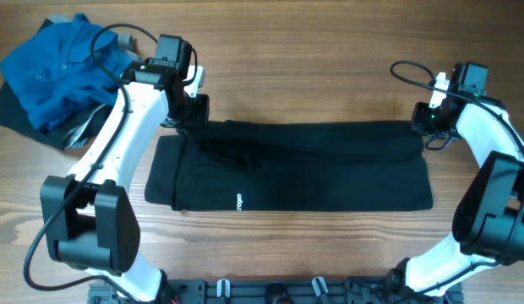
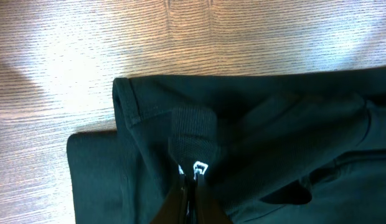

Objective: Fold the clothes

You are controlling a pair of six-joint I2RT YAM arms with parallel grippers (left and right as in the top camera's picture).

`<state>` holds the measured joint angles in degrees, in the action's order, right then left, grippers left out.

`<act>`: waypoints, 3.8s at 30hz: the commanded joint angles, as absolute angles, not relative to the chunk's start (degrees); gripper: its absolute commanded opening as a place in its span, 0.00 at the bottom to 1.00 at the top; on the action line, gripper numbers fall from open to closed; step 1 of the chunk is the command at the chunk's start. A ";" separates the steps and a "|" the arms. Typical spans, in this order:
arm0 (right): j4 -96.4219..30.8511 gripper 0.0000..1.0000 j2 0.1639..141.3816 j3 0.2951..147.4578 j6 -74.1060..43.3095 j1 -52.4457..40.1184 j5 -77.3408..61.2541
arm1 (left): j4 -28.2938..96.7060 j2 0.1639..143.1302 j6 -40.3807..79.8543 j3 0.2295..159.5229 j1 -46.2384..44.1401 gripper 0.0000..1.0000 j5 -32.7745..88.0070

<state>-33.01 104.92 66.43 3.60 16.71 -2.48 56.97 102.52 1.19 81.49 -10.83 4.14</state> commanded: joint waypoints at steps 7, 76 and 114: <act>-32.62 0.29 102.54 67.26 2.87 16.95 -4.29 | 56.80 101.14 1.96 81.41 -11.03 0.04 3.36; -58.02 0.04 100.97 68.99 -13.47 16.95 10.92 | 65.58 96.38 2.44 76.82 -11.03 0.40 6.17; -50.33 0.47 92.77 70.02 -7.49 16.88 -10.61 | 35.48 89.47 -1.06 60.01 -15.18 0.04 25.47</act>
<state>-50.48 93.41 69.17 -8.69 16.71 -9.45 33.12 93.84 -0.80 60.01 -13.78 22.28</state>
